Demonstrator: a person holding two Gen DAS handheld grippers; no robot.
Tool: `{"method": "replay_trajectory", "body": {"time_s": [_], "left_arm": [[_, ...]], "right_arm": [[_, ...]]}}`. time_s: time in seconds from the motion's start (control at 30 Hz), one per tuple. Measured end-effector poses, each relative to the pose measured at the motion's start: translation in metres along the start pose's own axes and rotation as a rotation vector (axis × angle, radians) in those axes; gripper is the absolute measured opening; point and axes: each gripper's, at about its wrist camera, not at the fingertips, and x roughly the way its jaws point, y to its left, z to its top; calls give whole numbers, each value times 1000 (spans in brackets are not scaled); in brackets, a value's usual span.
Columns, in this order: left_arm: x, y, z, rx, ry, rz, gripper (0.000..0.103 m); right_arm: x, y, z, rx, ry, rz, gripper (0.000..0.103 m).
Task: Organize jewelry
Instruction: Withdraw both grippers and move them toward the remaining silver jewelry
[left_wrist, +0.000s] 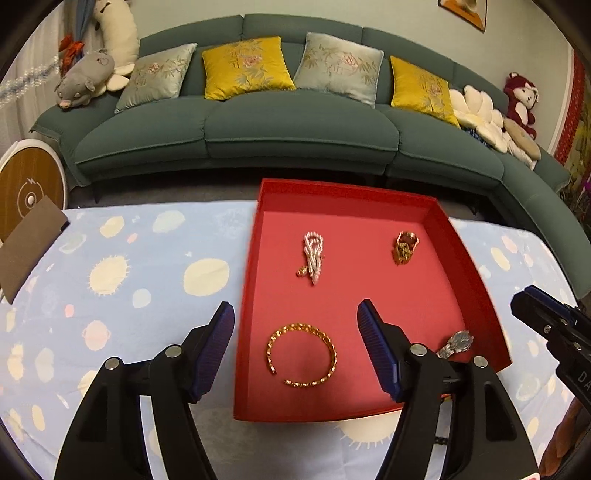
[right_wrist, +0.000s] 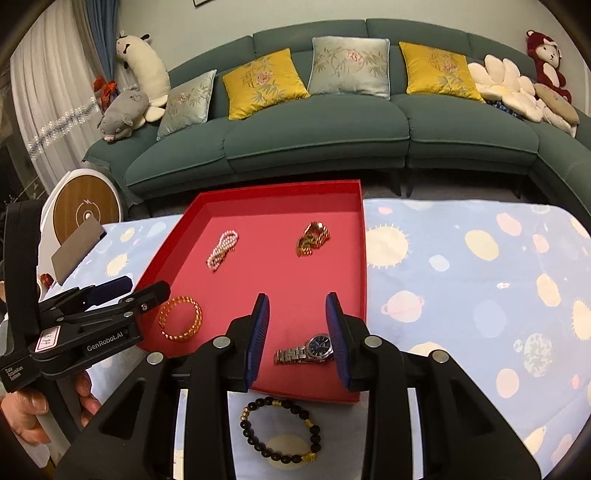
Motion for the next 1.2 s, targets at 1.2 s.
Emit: {"method": "replay_trajectory", "body": {"time_s": [1.2], "left_arm": [[-84, 18, -130, -154, 88, -54, 67]], "right_arm": [[-73, -12, -120, 49, 85, -32, 43]]}}
